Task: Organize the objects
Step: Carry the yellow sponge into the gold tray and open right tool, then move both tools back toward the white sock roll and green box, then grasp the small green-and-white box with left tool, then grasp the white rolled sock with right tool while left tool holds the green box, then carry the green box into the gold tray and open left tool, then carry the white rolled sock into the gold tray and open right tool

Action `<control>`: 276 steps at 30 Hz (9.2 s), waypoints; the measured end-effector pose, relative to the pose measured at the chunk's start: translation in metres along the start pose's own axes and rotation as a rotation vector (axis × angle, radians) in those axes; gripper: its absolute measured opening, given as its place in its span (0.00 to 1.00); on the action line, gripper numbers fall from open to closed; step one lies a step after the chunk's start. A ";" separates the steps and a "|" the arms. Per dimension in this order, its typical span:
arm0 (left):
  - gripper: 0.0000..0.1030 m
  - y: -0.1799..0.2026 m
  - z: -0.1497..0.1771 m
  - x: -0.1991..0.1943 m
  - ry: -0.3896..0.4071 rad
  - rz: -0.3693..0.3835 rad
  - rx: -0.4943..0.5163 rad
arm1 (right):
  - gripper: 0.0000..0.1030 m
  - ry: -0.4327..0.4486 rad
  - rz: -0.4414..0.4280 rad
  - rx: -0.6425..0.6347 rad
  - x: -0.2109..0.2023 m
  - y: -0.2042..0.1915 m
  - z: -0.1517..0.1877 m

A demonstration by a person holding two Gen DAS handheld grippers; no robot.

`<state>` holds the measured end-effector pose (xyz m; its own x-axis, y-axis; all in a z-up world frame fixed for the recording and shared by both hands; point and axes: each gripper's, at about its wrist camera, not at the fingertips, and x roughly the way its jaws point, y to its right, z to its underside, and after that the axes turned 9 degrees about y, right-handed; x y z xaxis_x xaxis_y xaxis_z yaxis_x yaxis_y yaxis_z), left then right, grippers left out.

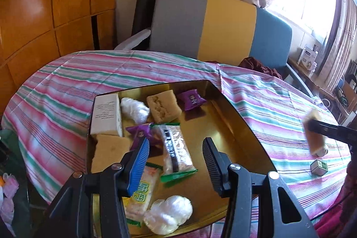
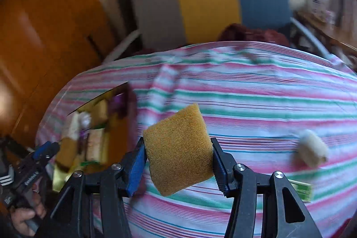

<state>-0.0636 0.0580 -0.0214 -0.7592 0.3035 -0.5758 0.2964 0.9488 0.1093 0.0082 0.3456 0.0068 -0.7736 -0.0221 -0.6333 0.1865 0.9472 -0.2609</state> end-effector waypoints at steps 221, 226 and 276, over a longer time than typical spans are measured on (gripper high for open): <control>0.76 0.025 0.059 0.081 -0.297 0.110 0.020 | 0.57 -0.236 0.321 -0.184 0.058 0.154 0.041; 0.76 0.024 0.059 0.070 -0.274 0.088 0.024 | 0.57 -0.236 0.321 -0.184 0.058 0.154 0.042; 0.76 -0.050 0.032 -0.014 -0.039 -0.198 -0.070 | 0.56 -0.194 -0.065 -0.483 0.134 -0.154 0.031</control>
<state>-0.0489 0.0037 -0.0448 -0.7751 0.1084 -0.6225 0.1018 0.9937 0.0463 -0.1053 0.1865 -0.0608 -0.6392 -0.1008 -0.7624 -0.1940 0.9805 0.0330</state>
